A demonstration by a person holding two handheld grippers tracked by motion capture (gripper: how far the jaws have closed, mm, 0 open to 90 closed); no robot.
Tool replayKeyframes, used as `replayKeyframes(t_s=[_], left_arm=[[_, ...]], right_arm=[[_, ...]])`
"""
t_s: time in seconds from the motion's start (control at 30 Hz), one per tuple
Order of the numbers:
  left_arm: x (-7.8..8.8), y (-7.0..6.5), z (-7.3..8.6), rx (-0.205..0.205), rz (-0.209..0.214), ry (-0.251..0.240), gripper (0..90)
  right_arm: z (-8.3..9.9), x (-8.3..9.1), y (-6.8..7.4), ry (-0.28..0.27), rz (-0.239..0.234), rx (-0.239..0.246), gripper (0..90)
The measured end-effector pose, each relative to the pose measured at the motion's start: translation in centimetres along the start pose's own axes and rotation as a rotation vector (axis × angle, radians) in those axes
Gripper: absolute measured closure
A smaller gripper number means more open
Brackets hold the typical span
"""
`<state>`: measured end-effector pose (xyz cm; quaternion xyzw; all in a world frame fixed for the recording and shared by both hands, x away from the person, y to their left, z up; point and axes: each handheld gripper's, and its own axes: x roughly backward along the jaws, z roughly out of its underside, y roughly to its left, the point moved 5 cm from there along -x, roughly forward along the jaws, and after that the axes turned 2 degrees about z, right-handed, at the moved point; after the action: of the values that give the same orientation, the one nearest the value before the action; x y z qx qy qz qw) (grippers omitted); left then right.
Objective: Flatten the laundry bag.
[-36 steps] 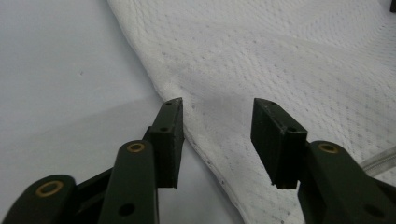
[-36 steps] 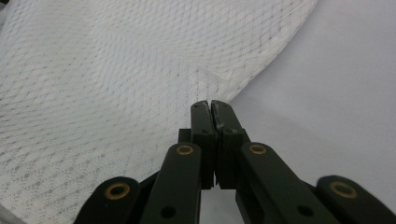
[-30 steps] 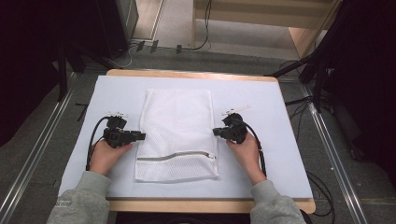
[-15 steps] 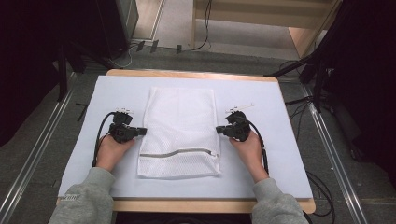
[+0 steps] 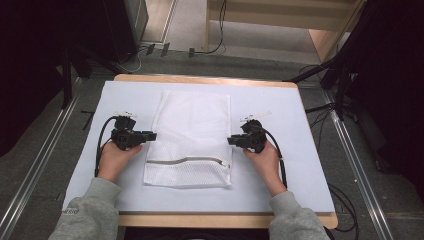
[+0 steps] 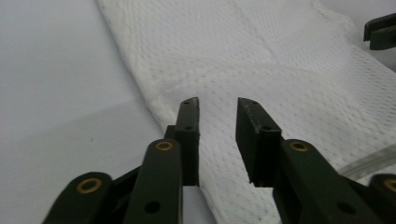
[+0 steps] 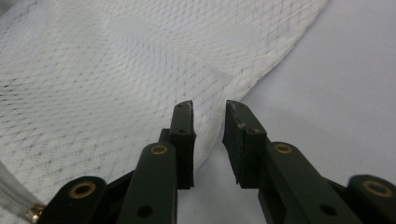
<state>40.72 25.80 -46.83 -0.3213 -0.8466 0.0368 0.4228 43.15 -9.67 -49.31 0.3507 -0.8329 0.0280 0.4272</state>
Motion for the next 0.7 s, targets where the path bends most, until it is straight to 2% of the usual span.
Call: replayKeyframes(t_s=[0.33, 0.6, 0.7], left_arm=[[0.6, -2.2, -0.1, -0.062, 0.029, -0.006, 52.0], [0.3, -3.3, 0.1, -0.091, 0.046, 0.004, 44.3], [0.4, -3.7, 0.1, -0.087, 0.056, 0.002, 43.0]], right_arm=[[1.2, 1.7, 1.5, -0.031, -0.026, 0.028, 70.7], [1.8, 2.5, 2.1, -0.046, -0.036, 0.031, 68.3], [2.0, 2.8, 2.2, -0.06, -0.037, 0.032, 66.9]])
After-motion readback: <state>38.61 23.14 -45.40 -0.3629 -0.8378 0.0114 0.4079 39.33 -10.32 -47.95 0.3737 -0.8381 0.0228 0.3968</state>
